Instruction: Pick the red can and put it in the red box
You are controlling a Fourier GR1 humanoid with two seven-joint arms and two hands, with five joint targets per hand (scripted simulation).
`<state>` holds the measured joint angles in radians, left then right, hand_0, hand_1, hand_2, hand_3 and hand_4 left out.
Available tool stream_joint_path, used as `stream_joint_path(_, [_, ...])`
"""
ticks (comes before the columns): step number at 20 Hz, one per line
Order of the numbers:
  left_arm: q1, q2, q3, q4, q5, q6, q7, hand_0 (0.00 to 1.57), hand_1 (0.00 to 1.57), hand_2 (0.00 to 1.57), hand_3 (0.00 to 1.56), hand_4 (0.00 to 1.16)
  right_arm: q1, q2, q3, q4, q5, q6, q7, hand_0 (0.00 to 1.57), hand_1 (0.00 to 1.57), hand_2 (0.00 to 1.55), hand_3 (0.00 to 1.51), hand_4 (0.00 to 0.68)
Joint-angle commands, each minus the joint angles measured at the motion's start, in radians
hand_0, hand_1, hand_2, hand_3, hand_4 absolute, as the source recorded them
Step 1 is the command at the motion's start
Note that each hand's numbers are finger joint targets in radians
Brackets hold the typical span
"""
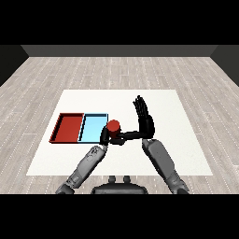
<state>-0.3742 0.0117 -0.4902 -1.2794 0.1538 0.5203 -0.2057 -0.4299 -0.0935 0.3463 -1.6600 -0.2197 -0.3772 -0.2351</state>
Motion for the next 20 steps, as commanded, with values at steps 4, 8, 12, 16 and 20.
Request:
stream_joint_path(4, [0.048, 0.048, 0.046, -0.080, -0.034, -0.035, 0.022, 1.57, 1.57, 1.57, 1.46, 1.13, 0.092, -0.078, -0.121, -0.207, -0.003, 0.000, 0.090, 0.00, 0.00, 0.00, 0.00, 0.000])
stream_joint_path(8, [-0.005, 0.102, 0.104, -0.135, -0.064, -0.019, 0.093, 1.57, 1.57, 1.57, 1.47, 1.14, 0.156, -0.097, -0.239, -0.102, -0.081, 0.082, -0.030, 0.00, 0.00, 0.00, 0.00, 0.000])
stream_joint_path(12, [0.016, 0.212, 0.170, -0.184, -0.064, -0.078, 0.114, 1.57, 1.57, 1.57, 1.46, 1.11, 0.259, -0.126, -0.270, -0.067, -0.104, 0.153, -0.077, 0.00, 0.00, 0.00, 0.00, 0.000])
stream_joint_path(16, [0.076, 0.308, 0.213, -0.237, -0.090, -0.093, 0.146, 1.57, 1.57, 1.55, 1.44, 1.12, 0.308, -0.152, -0.290, -0.002, -0.096, 0.192, -0.094, 0.00, 0.00, 0.00, 0.00, 0.000])
stream_joint_path(20, [0.027, 0.325, 0.263, -0.158, -0.139, -0.086, 0.146, 1.57, 1.57, 1.55, 1.42, 1.14, 0.373, -0.150, -0.315, 0.014, -0.102, 0.206, -0.107, 0.00, 0.00, 0.00, 0.00, 0.000])
